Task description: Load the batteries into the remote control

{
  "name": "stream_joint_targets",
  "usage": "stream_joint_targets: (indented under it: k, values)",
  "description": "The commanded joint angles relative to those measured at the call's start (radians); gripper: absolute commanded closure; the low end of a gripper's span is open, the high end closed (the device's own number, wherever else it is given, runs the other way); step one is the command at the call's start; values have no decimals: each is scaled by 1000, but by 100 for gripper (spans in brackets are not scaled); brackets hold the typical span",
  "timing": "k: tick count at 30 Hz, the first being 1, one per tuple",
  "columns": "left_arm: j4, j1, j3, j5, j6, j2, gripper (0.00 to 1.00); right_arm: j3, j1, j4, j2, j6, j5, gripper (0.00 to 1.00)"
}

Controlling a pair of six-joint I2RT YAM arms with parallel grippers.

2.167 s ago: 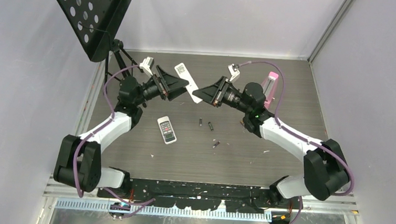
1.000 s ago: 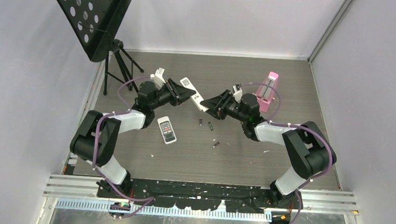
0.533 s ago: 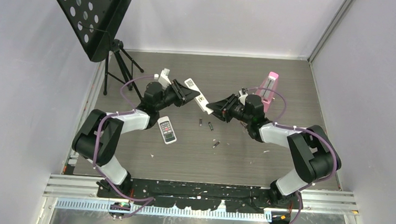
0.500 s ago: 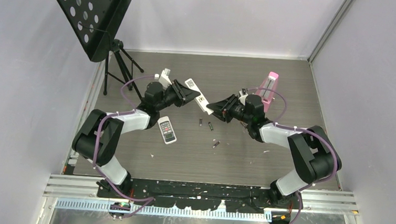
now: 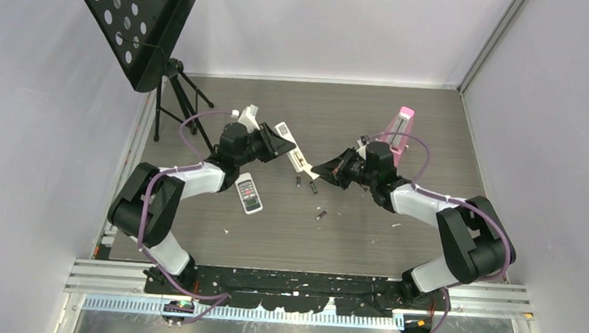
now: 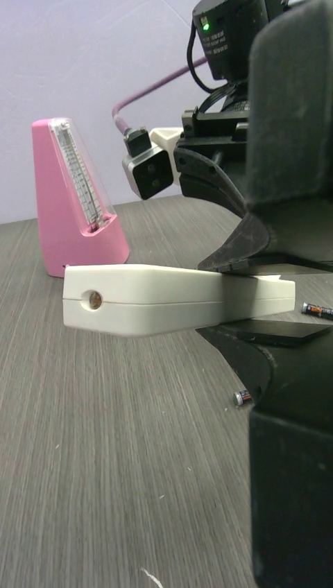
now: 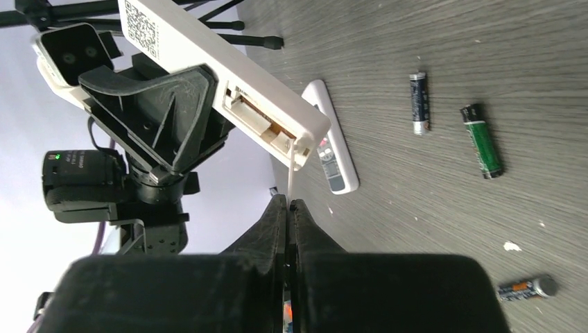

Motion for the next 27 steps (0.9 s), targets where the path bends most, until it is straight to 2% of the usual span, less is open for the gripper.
stream_joint_targets:
  k: [1,5,9,12,15,19,20,23,27]
  values:
    - [10,-3,16,-21,81,-55,100,11,-8,-118,-89,-134,58,100]
    - [-12,-3,-17,27,169,-100,100,-3,-17,-263,-201,-258,198,100]
    - [-19,-3,-39,134,249,-148,100,-17,-20,-402,-256,-343,332,100]
    - [-17,-3,-51,238,307,-178,100,-39,-22,-455,-235,-373,362,100]
    - [-34,-3,-47,347,352,-210,100,-71,-22,-436,-208,-373,348,100]
    - [-73,-3,-35,417,395,-249,100,-81,-22,-461,-171,-387,367,99]
    - [-81,-3,-34,424,403,-258,100,-80,-22,-474,-162,-392,373,97]
    - [-71,-3,-35,436,407,-279,100,-69,-22,-547,-142,-399,429,81]
    - [-35,-3,-47,429,403,-324,100,-42,-21,-633,-157,-444,527,65]
